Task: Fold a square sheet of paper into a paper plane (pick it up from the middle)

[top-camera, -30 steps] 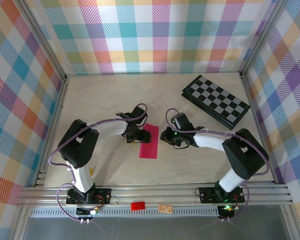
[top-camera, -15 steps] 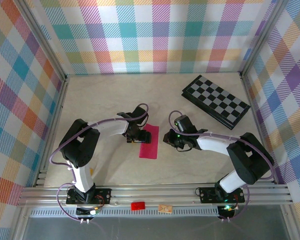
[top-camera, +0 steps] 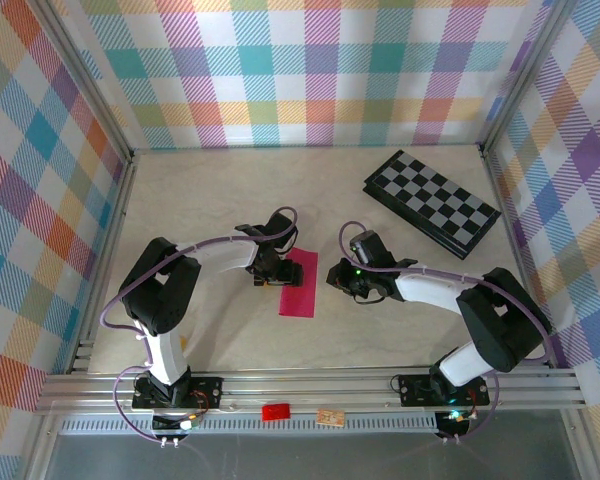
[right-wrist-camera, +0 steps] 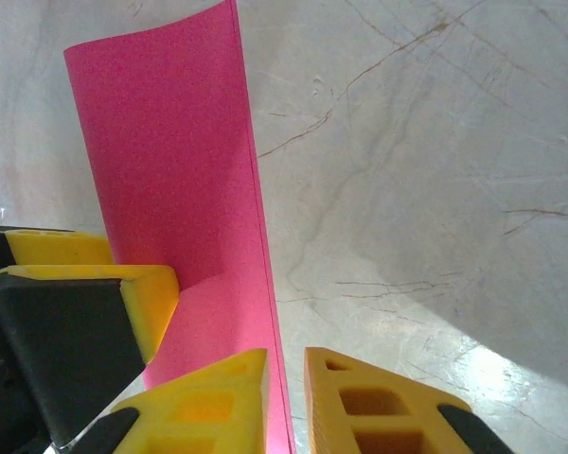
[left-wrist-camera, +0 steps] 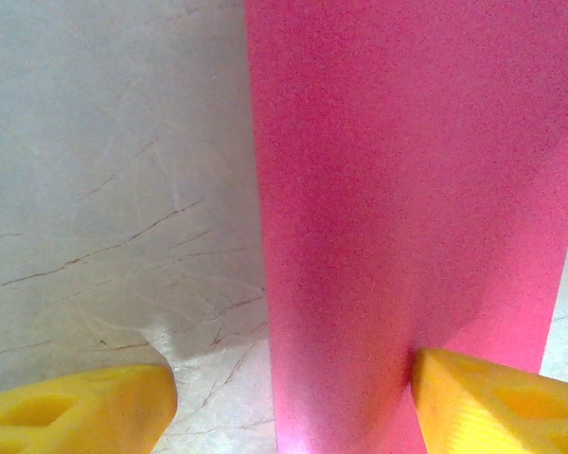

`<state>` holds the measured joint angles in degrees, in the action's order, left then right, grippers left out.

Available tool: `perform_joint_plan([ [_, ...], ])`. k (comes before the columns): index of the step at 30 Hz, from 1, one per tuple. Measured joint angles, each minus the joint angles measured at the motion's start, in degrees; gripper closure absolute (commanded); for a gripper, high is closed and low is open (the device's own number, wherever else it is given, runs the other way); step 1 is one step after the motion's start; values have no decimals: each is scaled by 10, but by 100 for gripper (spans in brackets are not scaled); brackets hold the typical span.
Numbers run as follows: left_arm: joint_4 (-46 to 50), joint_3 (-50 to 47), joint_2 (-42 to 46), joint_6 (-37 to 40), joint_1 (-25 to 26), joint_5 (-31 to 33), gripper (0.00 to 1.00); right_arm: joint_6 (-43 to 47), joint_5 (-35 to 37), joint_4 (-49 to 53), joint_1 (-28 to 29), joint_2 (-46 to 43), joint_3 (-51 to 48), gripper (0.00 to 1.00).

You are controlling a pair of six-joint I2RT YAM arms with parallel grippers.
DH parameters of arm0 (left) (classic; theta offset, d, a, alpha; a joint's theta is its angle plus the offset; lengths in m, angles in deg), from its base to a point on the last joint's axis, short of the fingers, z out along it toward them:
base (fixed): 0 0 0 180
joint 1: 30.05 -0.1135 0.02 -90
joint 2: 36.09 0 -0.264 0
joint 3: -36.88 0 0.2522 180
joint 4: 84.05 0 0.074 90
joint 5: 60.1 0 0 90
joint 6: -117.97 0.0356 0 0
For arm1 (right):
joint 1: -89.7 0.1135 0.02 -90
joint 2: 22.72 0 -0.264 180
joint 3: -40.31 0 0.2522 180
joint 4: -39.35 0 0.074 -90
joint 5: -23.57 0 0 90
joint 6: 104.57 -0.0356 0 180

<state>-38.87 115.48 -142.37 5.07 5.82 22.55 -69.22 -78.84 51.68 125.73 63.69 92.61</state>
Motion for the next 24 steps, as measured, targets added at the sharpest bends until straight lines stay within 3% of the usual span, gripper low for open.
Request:
perform_joint_plan([
  [24,6,6,-5,-9,5,10,27,-2,0,0,0,0,-6,79],
])
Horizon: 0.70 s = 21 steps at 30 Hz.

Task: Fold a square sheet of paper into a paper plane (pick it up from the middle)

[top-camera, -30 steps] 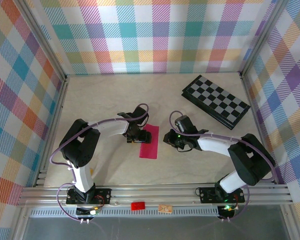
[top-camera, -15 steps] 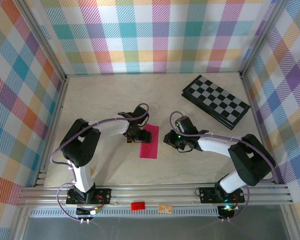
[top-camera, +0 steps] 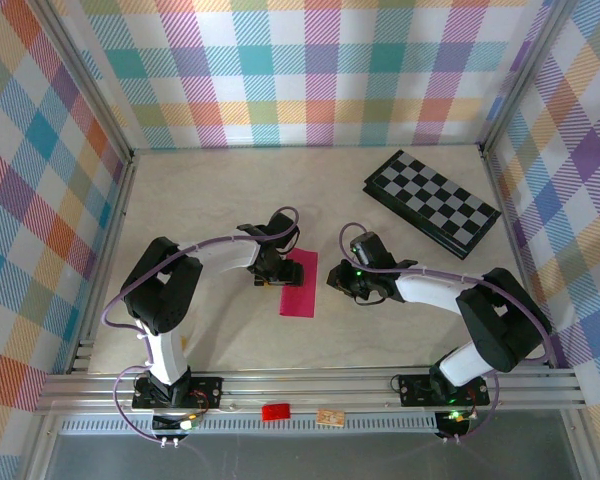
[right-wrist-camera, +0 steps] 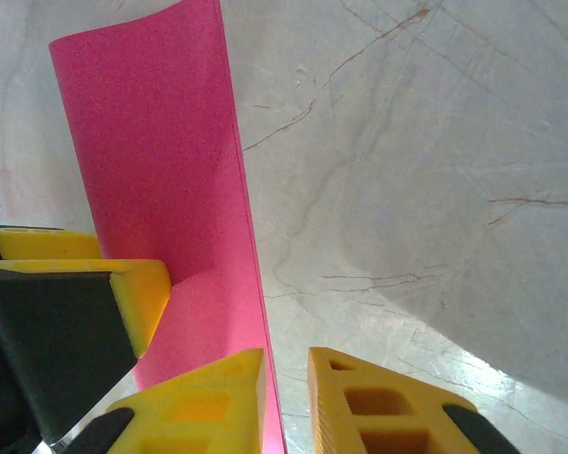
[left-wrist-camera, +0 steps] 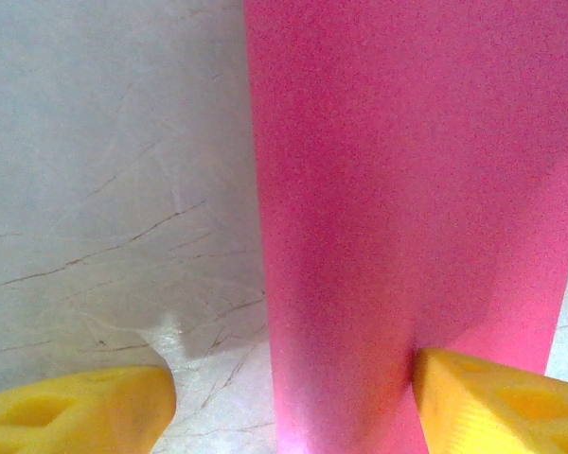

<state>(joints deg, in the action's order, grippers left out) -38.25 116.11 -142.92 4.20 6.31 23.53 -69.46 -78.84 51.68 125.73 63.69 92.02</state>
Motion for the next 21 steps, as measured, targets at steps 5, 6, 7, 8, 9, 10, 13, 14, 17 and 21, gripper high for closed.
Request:
perform_joint_plan([
  [5,5,4,-3,0,3,5,27,0,0,0,0,0,0,79],
  [6,5,4,-3,0,4,7,27,0,0,0,0,0,0,79],
  [7,5,4,-3,0,4,7,27,0,0,0,0,0,0,79],
  [8,5,4,-3,0,5,9,27,0,0,0,0,0,0,79],
  [9,5,4,-3,0,5,10,27,0,0,0,0,0,0,79],
  [10,5,4,-3,1,7,11,27,0,0,0,0,0,0,78],
  [13,5,4,-3,2,7,12,26,0,0,0,0,0,0,78],
  [14,5,4,-3,3,7,12,26,0,0,0,0,0,0,78],
  [17,5,5,-4,3,7,13,26,-1,0,0,0,0,0,78],
  [21,9,9,-7,2,7,14,26,-2,-1,-2,0,0,-1,78],
])
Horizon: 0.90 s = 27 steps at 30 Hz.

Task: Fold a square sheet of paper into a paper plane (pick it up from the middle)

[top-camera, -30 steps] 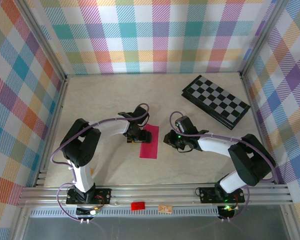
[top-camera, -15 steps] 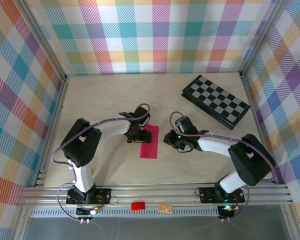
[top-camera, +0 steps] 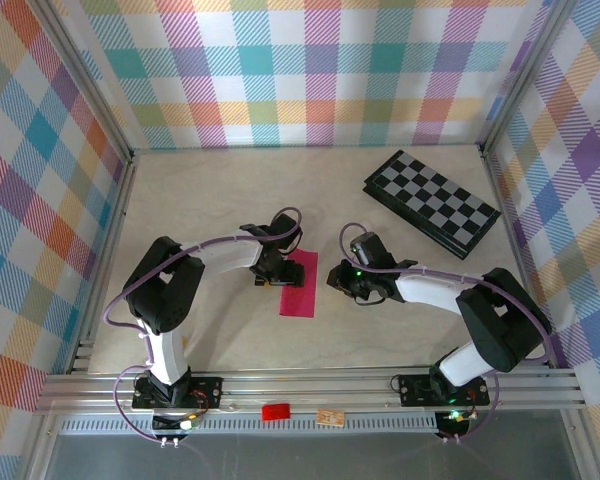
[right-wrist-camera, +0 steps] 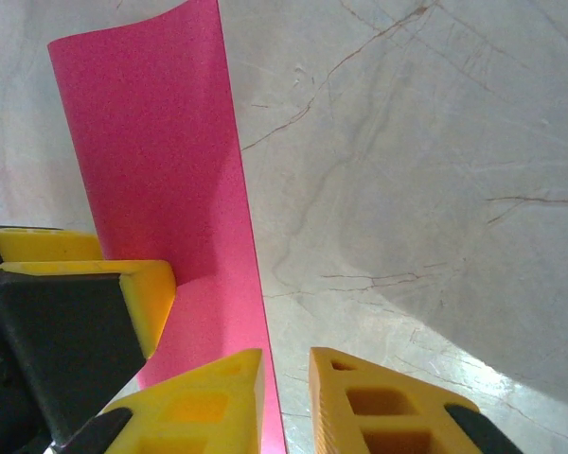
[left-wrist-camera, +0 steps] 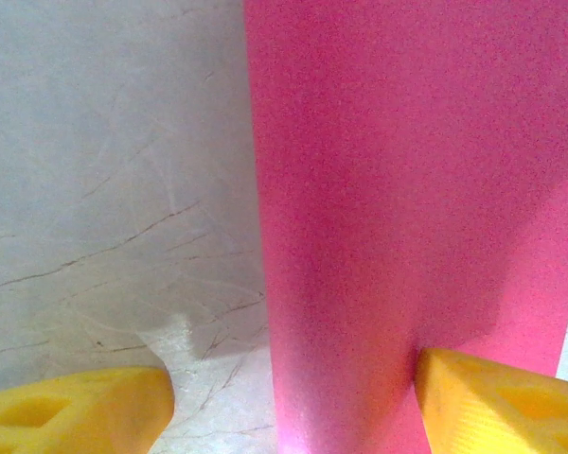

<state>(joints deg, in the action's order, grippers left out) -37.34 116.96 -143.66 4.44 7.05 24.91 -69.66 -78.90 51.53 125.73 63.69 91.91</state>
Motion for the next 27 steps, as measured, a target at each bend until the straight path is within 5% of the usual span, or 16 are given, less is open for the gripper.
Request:
perform_joint_plan([
  [17,1,0,-1,0,0,0,26,1,-70,-58,3,71,24,99],
  [27,2,0,-3,0,0,0,26,0,-101,-87,10,135,72,100],
])
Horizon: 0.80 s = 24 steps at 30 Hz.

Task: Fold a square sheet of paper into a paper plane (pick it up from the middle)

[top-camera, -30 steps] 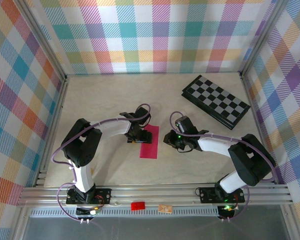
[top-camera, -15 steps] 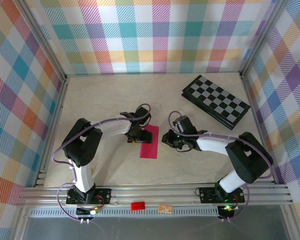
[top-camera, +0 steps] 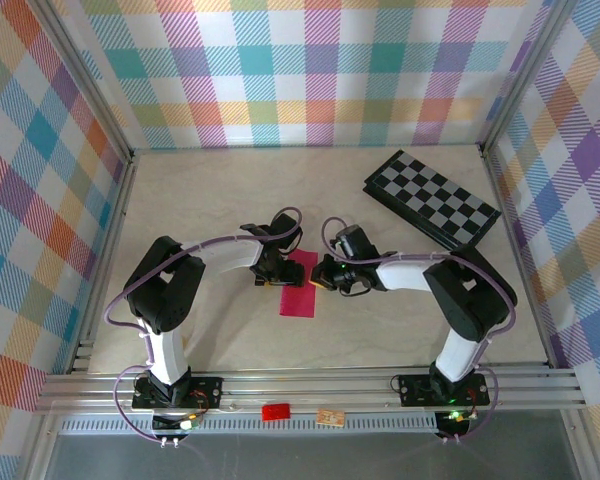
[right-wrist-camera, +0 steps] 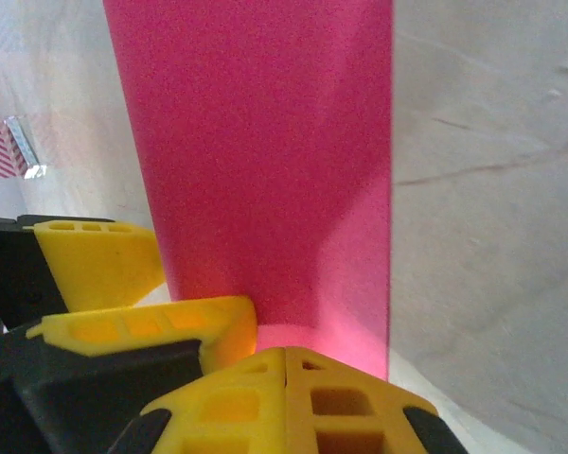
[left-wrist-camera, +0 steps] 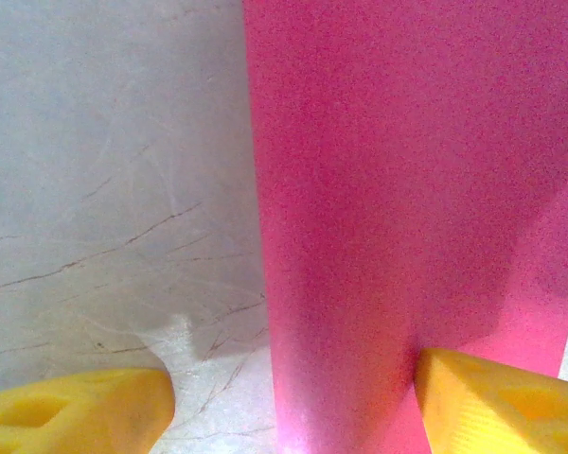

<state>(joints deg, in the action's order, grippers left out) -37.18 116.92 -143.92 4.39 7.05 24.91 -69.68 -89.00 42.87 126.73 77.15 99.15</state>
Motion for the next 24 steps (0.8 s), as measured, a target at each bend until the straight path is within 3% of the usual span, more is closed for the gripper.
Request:
perform_joint_plan([
  [24,4,3,-4,-2,0,1,26,-10,-27,-27,6,44,8,100],
])
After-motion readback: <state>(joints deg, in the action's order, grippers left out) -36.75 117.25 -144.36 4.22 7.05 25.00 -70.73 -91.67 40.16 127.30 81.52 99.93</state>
